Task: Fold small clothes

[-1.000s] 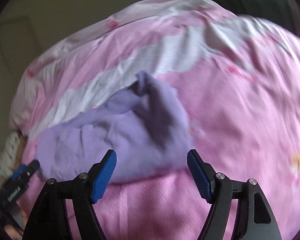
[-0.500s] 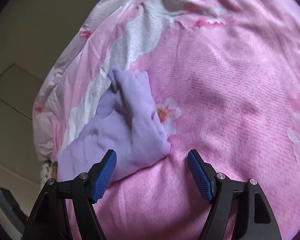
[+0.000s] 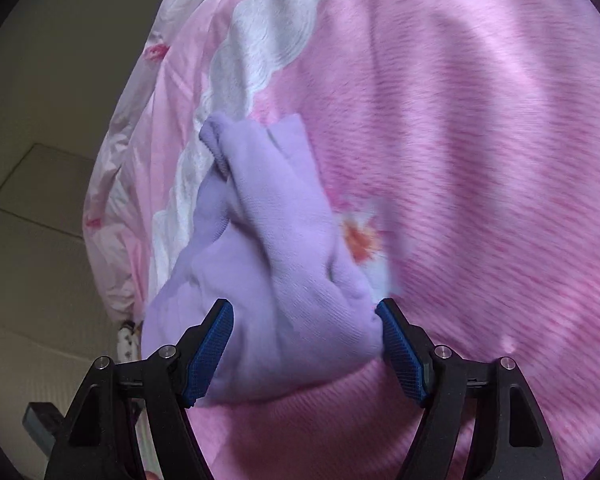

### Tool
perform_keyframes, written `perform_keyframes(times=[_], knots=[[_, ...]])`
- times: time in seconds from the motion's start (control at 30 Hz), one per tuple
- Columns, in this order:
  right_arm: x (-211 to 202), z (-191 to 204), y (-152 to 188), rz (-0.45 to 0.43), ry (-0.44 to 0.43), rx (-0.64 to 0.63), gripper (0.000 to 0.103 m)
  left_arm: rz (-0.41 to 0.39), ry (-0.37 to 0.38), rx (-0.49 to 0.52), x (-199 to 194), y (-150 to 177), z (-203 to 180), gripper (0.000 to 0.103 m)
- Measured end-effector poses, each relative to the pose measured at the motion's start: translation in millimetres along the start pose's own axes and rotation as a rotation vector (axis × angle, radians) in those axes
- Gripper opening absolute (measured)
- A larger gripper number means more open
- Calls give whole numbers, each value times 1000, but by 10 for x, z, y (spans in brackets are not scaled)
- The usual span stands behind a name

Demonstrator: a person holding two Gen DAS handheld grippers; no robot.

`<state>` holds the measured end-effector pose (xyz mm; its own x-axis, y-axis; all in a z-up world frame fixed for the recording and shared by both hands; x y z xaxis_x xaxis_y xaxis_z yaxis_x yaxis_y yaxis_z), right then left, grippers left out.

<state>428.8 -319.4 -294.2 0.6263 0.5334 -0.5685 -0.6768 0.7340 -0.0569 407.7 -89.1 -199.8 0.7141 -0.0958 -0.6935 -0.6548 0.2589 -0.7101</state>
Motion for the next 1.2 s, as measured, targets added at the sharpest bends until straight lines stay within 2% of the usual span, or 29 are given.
perform_keyframes(times=[0.17, 0.23, 0.27, 0.3, 0.33, 0.4, 0.53, 0.7, 0.8, 0.9, 1.07, 1.2], knots=[[142, -50, -98, 57, -87, 40, 77, 8, -3, -18, 19, 22, 93, 84], [131, -45, -105, 66, -97, 50, 76, 8, -2, -21, 8, 28, 124, 84], [107, -62, -106, 64, -88, 59, 69, 6, -3, -22, -6, 32, 141, 84], [82, -93, -109, 57, -72, 74, 53, 5, -3, -22, -16, 33, 151, 84], [68, -128, -113, 54, -63, 89, 42, 4, -2, -22, -29, 35, 155, 84], [19, -161, -95, 52, -83, 126, 37, 2, -1, -17, -59, 39, 178, 84], [-108, -23, -40, -10, -45, 108, 33, -13, -5, -21, -142, 25, 297, 84], [-342, 521, 38, -151, 95, -78, 31, -35, -20, -57, -256, -2, 610, 84], [-427, 995, 152, -237, 162, -217, 31, -48, -38, -85, -331, -5, 838, 84], [-409, 1472, 300, -294, 188, -350, 31, -58, -68, -110, -404, 24, 1105, 84], [-22, 2129, 862, -302, 251, -612, 31, -68, -125, -160, -534, 122, 1615, 84], [511, 2265, 1349, -288, 370, -806, 31, -57, -167, -191, -602, 278, 1987, 84]])
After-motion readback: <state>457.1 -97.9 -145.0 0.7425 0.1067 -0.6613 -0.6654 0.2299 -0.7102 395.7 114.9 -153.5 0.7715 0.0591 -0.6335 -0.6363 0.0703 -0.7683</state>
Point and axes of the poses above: each gripper's, at about its wrist camera, not at the fingertips, and x roughly the way its jaws point, z to its left, y to its underside, the point moved 9 cm from there along x, roughly the way its jaws point, and after that the axes turned 12 degrees about x, right-handed, at the moved point
